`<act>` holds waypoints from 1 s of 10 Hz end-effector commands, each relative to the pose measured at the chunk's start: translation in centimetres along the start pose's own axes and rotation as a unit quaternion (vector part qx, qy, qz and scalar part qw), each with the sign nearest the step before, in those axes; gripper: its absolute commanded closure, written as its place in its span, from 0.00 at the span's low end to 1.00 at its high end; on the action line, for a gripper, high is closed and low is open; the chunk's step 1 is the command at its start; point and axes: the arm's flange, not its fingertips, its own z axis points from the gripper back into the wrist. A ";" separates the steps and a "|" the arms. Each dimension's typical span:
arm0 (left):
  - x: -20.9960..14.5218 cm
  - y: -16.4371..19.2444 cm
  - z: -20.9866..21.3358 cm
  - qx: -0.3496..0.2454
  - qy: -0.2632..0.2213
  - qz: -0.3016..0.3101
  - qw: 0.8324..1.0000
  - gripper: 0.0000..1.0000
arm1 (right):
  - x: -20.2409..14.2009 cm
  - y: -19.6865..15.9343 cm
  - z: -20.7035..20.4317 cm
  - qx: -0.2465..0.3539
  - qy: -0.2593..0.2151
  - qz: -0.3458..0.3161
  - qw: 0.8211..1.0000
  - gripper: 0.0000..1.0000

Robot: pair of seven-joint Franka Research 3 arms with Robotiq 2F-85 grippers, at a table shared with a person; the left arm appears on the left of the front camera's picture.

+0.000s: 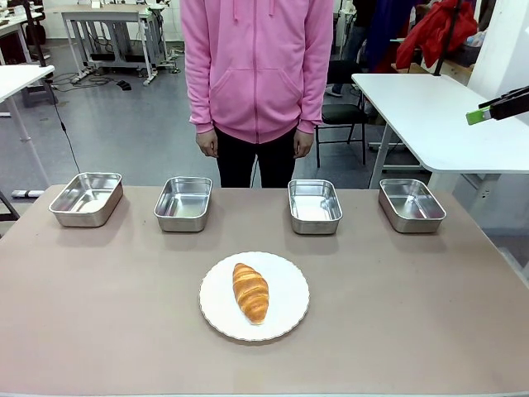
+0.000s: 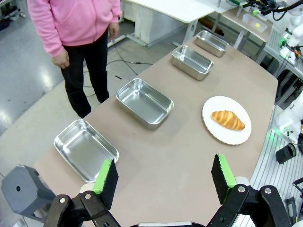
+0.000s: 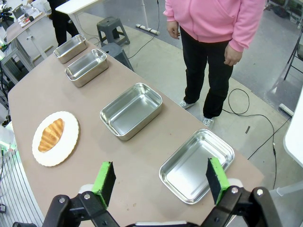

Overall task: Place the bread in the container.
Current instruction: Place the Butter Roll into the Airtight Container indicated by the human.

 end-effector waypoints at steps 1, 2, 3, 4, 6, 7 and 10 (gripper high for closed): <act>0.1 -0.1 0.0 0.000 -0.002 -0.002 1.000 0.00 | 0.0 0.1 -0.1 0.001 -0.001 0.001 1.000 0.00; 0.1 -0.1 0.0 0.000 -0.002 -0.002 1.000 0.00 | 0.0 0.1 -0.1 0.001 -0.001 0.001 1.000 0.00; 0.1 -0.1 0.0 0.000 -0.002 -0.002 1.000 0.00 | 0.0 0.1 -0.1 0.001 -0.001 0.001 1.000 0.00; 0.1 -0.1 0.0 0.000 -0.002 -0.002 1.000 0.00 | 0.0 0.1 -0.1 0.001 -0.001 0.001 1.000 0.00; 0.1 -0.1 0.0 0.000 -0.002 -0.002 1.000 0.00 | 0.0 0.1 -0.1 0.001 -0.001 0.001 1.000 0.00; 0.1 -0.1 0.0 0.000 -0.002 -0.002 1.000 0.00 | 0.0 0.1 -0.1 0.001 -0.001 0.001 1.000 0.00; 0.1 -0.1 0.0 0.000 -0.002 -0.002 1.000 0.00 | 0.0 0.1 -0.1 0.001 -0.001 0.001 1.000 0.00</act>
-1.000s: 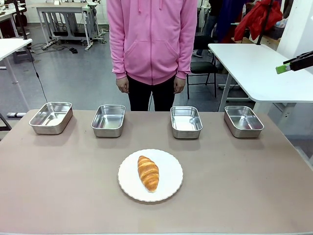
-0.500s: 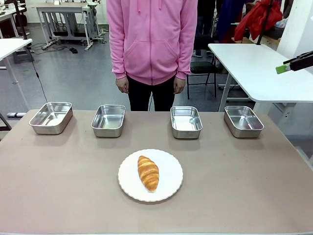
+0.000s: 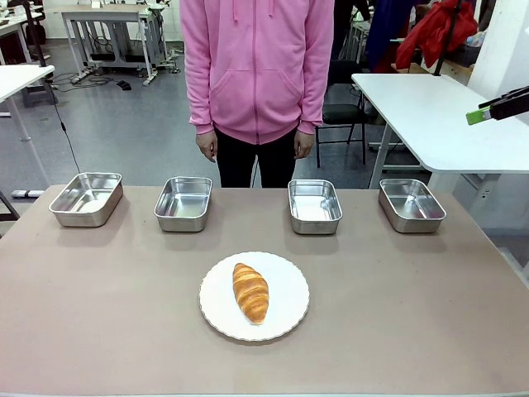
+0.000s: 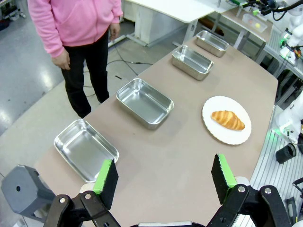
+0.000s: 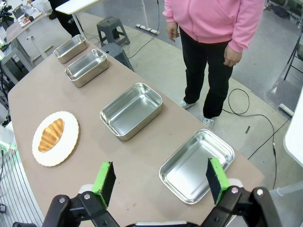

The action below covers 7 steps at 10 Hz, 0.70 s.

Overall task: Place the bread in the container.
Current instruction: Place the Butter Roll into the Airtight Container indicated by the human.

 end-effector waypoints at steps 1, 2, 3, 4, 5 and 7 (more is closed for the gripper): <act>0.1 -0.1 0.0 0.000 -0.002 -0.002 1.000 0.00 | 0.0 0.1 -0.1 0.001 -0.001 0.001 1.000 0.00; 0.1 -0.1 0.0 0.000 -0.002 -0.002 1.000 0.00 | 0.0 0.1 -0.1 0.001 -0.001 0.001 1.000 0.00; 0.1 -0.1 0.0 0.000 -0.002 -0.002 1.000 0.00 | 0.0 0.1 -0.1 0.001 -0.001 0.001 1.000 0.00; 0.1 -0.1 0.0 0.000 -0.002 -0.002 1.000 0.00 | 0.0 0.1 -0.1 0.001 -0.001 0.001 1.000 0.00; 0.1 -0.1 0.0 0.000 -0.002 -0.002 1.000 0.00 | 0.0 0.1 -0.1 0.001 -0.001 0.001 1.000 0.00; 0.1 -0.1 0.0 0.000 -0.002 -0.002 1.000 0.00 | 0.0 0.1 -0.1 0.001 -0.001 0.001 1.000 0.00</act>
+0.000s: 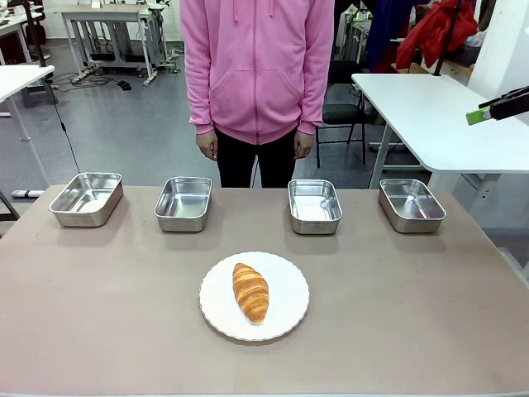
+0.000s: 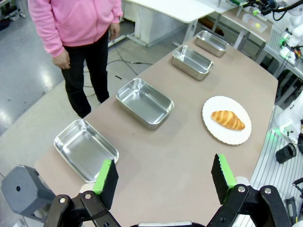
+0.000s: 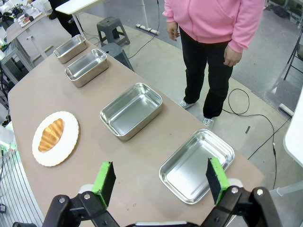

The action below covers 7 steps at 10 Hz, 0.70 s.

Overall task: Place the bread in the container.
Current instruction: Place the Butter Roll into the Airtight Container indicated by the human.

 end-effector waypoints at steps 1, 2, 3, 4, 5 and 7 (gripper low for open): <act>0.1 -0.1 0.0 0.000 -0.002 -0.002 1.000 0.00 | 0.0 0.1 -0.1 0.001 -0.001 0.001 1.000 0.00; 0.1 -0.1 0.0 0.000 -0.002 -0.002 1.000 0.00 | 0.0 0.1 -0.1 0.001 -0.001 0.001 1.000 0.00; 0.1 -0.1 0.0 0.000 -0.002 -0.002 1.000 0.00 | 0.0 0.1 -0.1 0.001 -0.001 0.001 1.000 0.00; 0.1 -0.1 0.0 0.000 -0.002 -0.002 1.000 0.00 | 0.0 0.1 -0.1 0.001 -0.001 0.001 1.000 0.00; 0.1 -0.1 0.0 0.000 -0.002 -0.002 1.000 0.00 | 0.0 0.1 -0.1 0.001 -0.001 0.001 1.000 0.00; 0.1 -0.1 0.0 0.000 -0.002 -0.002 1.000 0.00 | 0.0 0.1 -0.1 0.001 -0.001 0.001 1.000 0.00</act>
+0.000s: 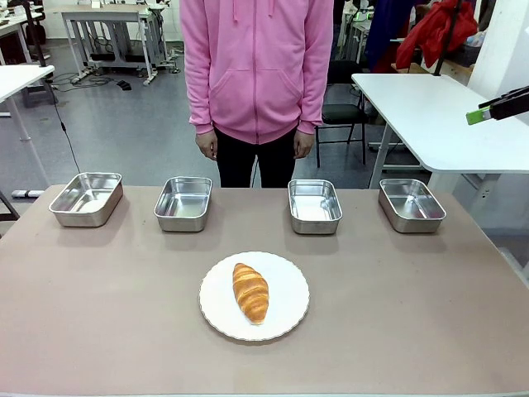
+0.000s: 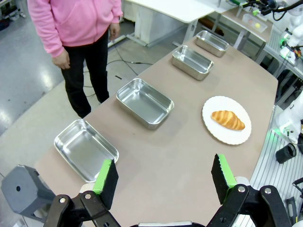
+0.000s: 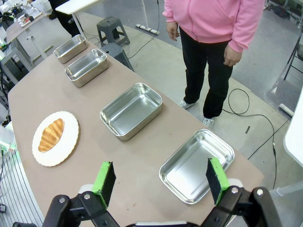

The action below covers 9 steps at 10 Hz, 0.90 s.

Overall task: Place the bread in the container.
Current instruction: Place the Butter Roll into the Airtight Container indicated by the human.

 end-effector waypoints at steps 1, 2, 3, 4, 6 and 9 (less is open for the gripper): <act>0.1 -0.1 0.0 0.000 -0.002 -0.002 1.000 0.00 | 0.0 0.1 -0.1 0.001 -0.001 0.001 1.000 0.00; 0.1 -0.1 0.0 0.000 -0.002 -0.002 1.000 0.00 | 0.0 0.1 -0.1 0.001 -0.001 0.001 1.000 0.00; 0.1 -0.1 0.0 0.000 -0.002 -0.002 1.000 0.00 | 0.0 0.1 -0.1 0.001 -0.001 0.001 1.000 0.00; 0.1 -0.1 0.0 0.000 -0.002 -0.002 1.000 0.00 | 0.0 0.1 -0.1 0.001 -0.001 0.001 1.000 0.00; 0.1 -0.1 0.0 0.000 -0.002 -0.002 1.000 0.00 | 0.0 0.1 -0.1 0.001 -0.001 0.001 1.000 0.00; 0.1 -0.1 0.0 0.000 -0.002 -0.002 1.000 0.00 | 0.0 0.1 -0.1 0.001 -0.001 0.001 1.000 0.00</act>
